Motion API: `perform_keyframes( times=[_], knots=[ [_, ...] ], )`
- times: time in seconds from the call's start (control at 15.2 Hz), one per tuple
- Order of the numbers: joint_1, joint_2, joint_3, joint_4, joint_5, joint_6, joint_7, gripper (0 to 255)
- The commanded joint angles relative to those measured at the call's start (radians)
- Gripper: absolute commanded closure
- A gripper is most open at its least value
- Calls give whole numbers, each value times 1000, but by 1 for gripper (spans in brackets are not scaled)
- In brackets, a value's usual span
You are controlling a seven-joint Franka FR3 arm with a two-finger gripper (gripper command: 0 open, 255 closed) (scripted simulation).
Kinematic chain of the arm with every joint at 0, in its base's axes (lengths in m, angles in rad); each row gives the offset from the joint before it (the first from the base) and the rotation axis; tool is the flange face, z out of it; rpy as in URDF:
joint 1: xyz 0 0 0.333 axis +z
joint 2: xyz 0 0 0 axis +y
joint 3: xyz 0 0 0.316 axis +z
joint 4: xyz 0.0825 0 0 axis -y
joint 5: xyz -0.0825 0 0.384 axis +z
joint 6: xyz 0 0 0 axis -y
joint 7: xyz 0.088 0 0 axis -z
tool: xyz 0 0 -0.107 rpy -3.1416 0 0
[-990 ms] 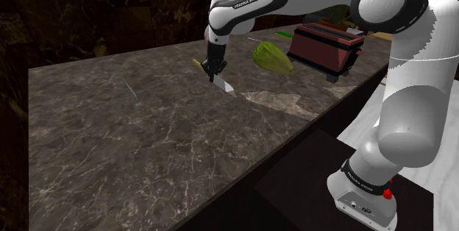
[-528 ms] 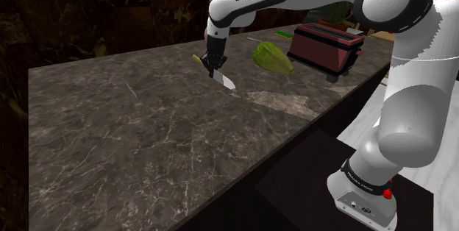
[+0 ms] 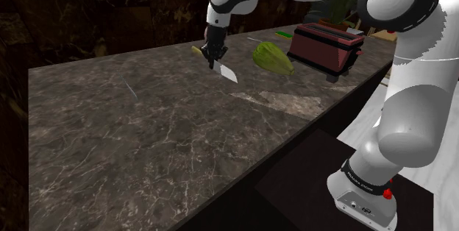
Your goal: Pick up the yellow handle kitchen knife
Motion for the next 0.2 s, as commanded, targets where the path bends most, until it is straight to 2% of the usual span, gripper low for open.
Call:
perform_keyframes(
  times=[0.0,0.13],
  knots=[
    [0,-8,0,17,0,-26,3,255],
    [0,-8,0,19,0,-27,3,255]
  ],
)
